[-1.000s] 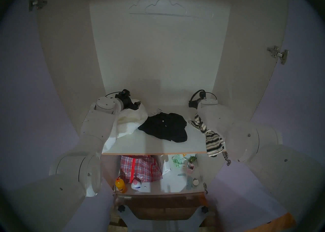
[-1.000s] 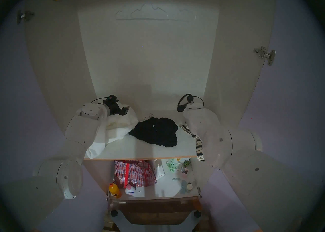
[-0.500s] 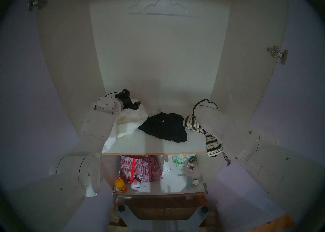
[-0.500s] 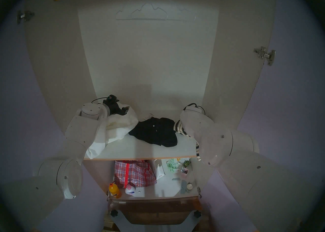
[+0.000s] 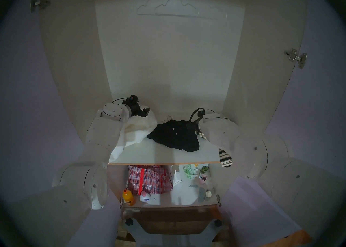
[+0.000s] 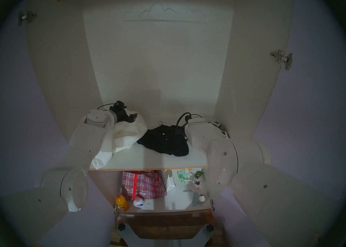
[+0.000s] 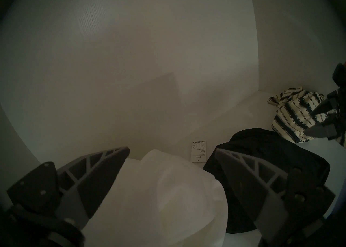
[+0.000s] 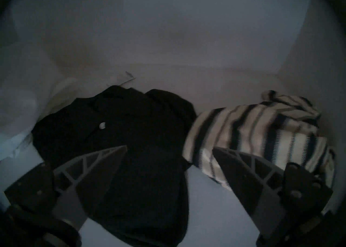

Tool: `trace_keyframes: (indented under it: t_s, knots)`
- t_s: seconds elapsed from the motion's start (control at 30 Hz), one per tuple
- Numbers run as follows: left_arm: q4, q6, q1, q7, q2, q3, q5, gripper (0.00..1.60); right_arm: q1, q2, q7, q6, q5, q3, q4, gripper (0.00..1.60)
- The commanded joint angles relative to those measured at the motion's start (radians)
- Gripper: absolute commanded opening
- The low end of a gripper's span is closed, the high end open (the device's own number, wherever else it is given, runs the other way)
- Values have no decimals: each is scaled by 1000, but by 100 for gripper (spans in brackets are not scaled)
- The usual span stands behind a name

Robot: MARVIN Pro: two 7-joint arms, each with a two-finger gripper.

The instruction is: Sort tops into two piles: light colors and dark colors

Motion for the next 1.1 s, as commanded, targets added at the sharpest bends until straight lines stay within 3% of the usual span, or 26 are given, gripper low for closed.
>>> trace_keyframes:
  t_s: [0.0, 0.23, 0.4, 1.03, 1.07]
  knots:
    - [-28, -1, -33, -4, -2, -5, -9, 160, -11, -21, -62, -35, -4, -3, -31, 160]
    - [-25, -3, -34, -3, -2, -5, -8, 160, -42, -13, -81, -28, 11, 17, -24, 160]
    - [-22, -5, -34, -1, -2, -4, -6, 160, -86, 12, -44, -26, 27, 46, -15, 160]
    - [-16, -6, -34, 2, -1, -3, -4, 160, -164, 29, -74, -63, 32, 69, -26, 160]
    - [-16, -6, -34, 2, -1, -3, -4, 160, -165, 30, -77, -62, 35, 72, -26, 115]
